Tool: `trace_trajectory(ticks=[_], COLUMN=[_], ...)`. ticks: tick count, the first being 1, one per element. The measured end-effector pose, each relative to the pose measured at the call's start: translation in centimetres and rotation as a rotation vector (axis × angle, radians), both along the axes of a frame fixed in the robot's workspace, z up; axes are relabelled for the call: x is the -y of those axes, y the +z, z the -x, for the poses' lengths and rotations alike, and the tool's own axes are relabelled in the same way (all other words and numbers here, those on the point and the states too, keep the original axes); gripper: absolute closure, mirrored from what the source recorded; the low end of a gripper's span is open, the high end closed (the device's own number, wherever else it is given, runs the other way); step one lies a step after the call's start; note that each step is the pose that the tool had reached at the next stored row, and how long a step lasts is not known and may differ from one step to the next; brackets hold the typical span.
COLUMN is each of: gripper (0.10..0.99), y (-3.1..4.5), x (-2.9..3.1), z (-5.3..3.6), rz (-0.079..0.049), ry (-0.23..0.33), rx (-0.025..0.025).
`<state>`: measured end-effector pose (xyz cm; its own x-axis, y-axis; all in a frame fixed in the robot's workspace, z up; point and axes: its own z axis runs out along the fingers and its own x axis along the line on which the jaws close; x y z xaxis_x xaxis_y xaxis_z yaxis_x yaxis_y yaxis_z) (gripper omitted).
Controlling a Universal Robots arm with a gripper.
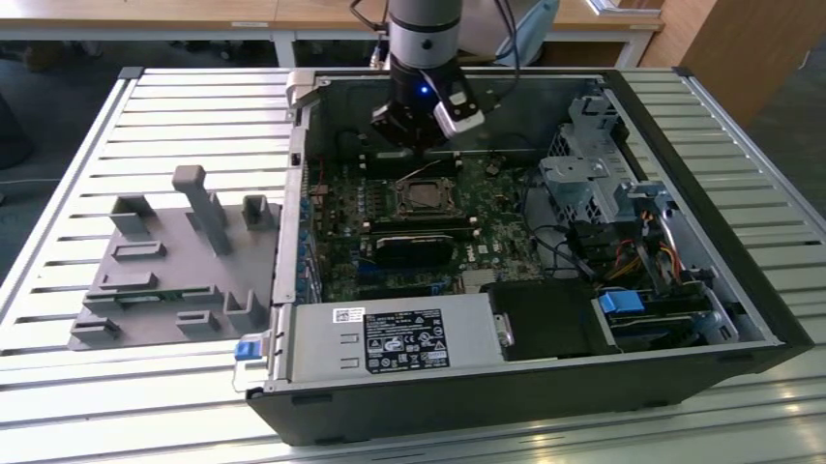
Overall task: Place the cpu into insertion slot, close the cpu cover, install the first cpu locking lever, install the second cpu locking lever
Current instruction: 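Install the first cpu locking lever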
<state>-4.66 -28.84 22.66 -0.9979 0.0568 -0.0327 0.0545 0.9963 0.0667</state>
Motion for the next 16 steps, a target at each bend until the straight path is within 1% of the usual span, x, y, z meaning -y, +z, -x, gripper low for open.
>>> trace_trajectory(ticks=[16], gripper=[0.98], y=[-0.22], x=[-0.03], z=[-0.65], rz=[0.0], ry=[0.0], rx=[0.0002])
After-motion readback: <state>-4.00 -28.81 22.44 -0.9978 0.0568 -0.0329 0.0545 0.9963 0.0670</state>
